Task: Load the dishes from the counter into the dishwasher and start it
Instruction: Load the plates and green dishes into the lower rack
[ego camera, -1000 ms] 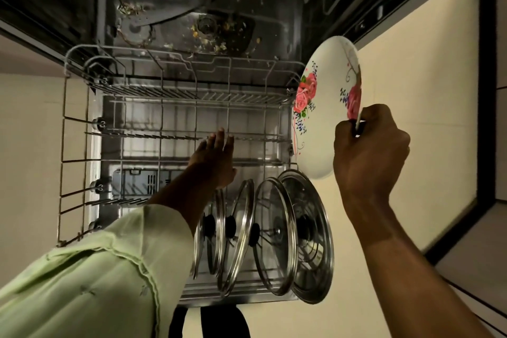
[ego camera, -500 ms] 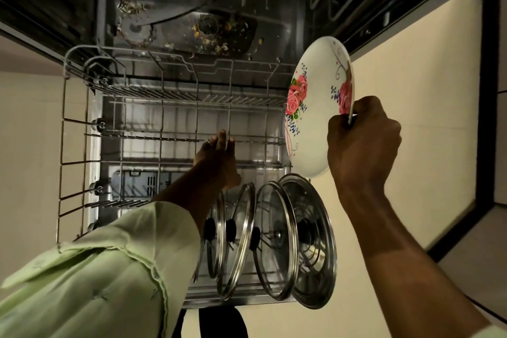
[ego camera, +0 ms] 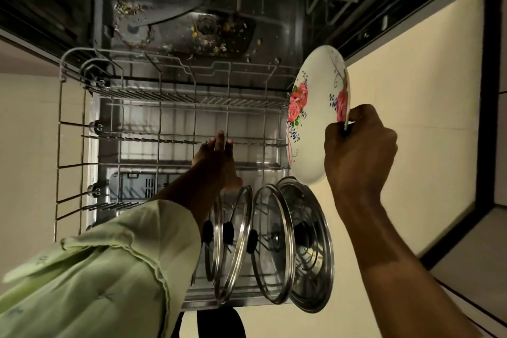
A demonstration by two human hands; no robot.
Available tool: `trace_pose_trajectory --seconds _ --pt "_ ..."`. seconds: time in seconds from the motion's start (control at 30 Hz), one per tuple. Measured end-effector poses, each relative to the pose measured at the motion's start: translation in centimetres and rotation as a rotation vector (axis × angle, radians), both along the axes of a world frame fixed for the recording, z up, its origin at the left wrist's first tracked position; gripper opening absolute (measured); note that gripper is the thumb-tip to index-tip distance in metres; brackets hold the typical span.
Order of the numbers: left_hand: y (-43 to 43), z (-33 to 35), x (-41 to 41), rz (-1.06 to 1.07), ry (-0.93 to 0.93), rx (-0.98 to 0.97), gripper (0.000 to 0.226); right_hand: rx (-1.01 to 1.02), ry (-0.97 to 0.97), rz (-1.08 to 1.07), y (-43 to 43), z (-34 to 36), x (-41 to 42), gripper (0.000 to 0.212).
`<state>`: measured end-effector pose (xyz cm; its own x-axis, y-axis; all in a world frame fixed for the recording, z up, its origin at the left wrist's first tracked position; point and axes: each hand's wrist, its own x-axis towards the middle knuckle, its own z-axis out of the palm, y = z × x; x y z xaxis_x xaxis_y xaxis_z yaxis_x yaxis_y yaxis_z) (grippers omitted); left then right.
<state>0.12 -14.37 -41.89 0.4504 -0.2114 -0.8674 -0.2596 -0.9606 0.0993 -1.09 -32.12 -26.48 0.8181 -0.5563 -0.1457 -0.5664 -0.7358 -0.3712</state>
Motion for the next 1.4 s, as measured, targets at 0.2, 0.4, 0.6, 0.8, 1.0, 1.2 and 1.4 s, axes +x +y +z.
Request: trace_pose_trajectory --seconds 0.2,0.4,0.6,0.8,1.0,1.2,1.4 --pt "0.3 0.2 0.0 -0.021 -0.007 -0.011 0.106 0.007 0.104 0.024 0.2 -1.9 0.9 0.027" --pt "0.1 0.2 0.2 -0.019 -0.009 -0.005 0.107 -0.015 0.172 0.020 0.0 -3.2 1.3 0.031" --pt "0.0 0.0 0.7 -0.014 0.009 0.004 0.107 -0.064 0.177 0.060 -0.4 -3.5 0.9 0.029" --pt "0.4 0.2 0.6 0.004 0.016 -0.045 0.102 -0.082 0.195 0.050 0.1 -4.6 0.1 0.057" --pt "2.2 1.6 0.0 -0.040 -0.129 -0.155 0.087 -0.266 0.060 0.283 2.6 -5.1 -2.6 0.081" --pt "4.5 4.0 -1.2 -0.047 -0.236 -0.182 0.079 -0.203 0.019 0.506 6.5 -5.1 -4.6 0.064" --pt "8.4 8.4 -2.9 -0.035 -0.299 -0.208 0.074 -0.145 0.122 0.529 10.1 -3.2 -6.5 0.061"
